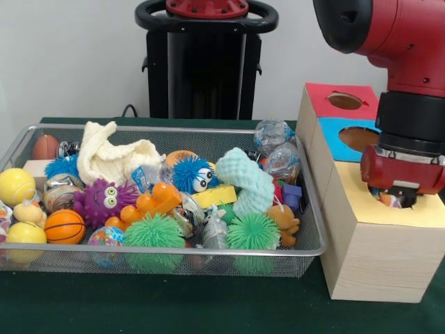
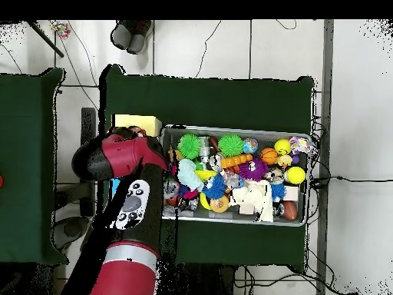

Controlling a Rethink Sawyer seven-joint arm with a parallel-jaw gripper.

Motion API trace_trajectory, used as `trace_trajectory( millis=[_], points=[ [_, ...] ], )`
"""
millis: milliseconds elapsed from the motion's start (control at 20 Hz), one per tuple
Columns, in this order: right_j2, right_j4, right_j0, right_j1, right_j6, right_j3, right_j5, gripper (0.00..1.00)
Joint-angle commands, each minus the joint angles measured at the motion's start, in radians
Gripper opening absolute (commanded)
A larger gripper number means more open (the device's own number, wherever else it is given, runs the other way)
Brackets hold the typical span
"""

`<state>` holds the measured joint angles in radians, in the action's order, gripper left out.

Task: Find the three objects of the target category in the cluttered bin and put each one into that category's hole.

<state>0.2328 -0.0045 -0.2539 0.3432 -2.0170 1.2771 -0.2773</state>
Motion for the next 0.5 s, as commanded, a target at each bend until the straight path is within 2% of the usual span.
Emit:
trace_trajectory(
  millis=[50, 250, 500],
  points=[
    [-0.236, 0.002, 0.156, 0.051, 0.14, 0.033, -0.342, 1.0],
    [-0.247, -0.008, 0.162, 0.029, 0.14, 0.022, -0.329, 1.0],
    [-0.263, -0.034, 0.17, 0.055, 0.125, 0.03, -0.369, 1.0]
  ],
)
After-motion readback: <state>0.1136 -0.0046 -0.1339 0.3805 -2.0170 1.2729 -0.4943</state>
